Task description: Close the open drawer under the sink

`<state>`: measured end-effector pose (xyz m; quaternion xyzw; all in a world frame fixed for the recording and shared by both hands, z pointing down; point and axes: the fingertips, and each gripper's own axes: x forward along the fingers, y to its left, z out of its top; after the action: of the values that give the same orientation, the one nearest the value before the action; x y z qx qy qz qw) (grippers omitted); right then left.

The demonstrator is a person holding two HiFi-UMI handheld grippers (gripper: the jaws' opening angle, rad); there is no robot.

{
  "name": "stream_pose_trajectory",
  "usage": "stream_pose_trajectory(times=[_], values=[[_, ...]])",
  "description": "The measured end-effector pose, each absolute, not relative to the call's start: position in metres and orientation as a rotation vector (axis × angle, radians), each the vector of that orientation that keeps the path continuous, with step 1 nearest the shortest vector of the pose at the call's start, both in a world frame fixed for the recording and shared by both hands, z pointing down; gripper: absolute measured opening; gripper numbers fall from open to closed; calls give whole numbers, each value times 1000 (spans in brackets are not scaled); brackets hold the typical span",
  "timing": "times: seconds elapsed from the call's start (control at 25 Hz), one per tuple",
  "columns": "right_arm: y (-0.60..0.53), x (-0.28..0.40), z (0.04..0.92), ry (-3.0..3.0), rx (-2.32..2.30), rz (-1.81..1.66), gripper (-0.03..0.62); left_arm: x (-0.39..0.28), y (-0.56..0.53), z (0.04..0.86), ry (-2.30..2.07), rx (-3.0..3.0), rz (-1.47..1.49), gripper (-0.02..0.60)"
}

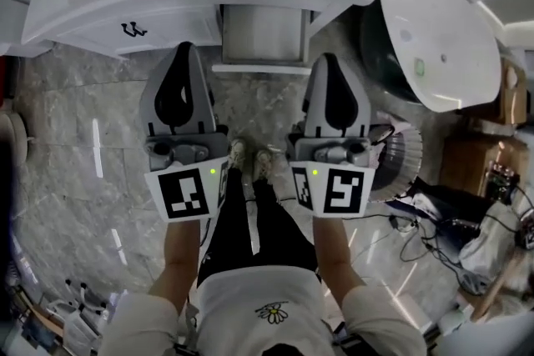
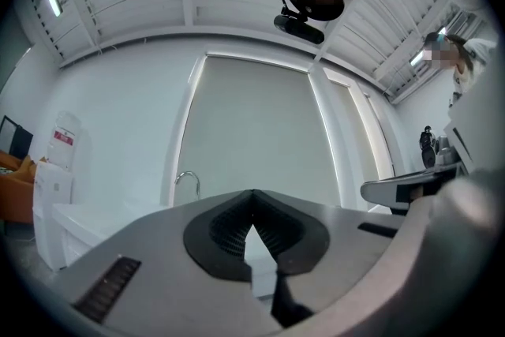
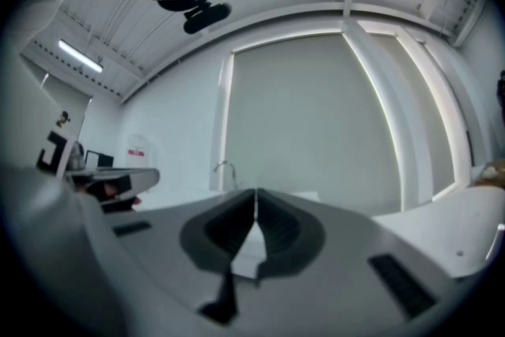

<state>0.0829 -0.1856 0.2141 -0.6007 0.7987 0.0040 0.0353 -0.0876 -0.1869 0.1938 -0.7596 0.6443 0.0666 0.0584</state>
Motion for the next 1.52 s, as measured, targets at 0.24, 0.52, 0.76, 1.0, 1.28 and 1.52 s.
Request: stream_pose_trajectory(times=[0.24,0.52,0.76,1.0,1.28,1.52], values=[[-185,69,285,2441,-1777,55,31,-97,-186,284,1983,-2317,220,20],[-172,55,370,2493,-1856,60,31,-104,-176,365,2056,-2331,176,20],[-165,52,430,2520,-1916,-9,31,-114,-173,409,2084,-2320,144,20],[-153,56,473,2539,-1989,-92,31,-122,-167,435,2149,-2319,152,20],[-153,59,495,2535,-2018,-196,31,-113,-163,459,2135,-2376,54,20],[-157,54,518,2586,-2010,-232,56,-120,-157,472,2177,-2383,30,20]])
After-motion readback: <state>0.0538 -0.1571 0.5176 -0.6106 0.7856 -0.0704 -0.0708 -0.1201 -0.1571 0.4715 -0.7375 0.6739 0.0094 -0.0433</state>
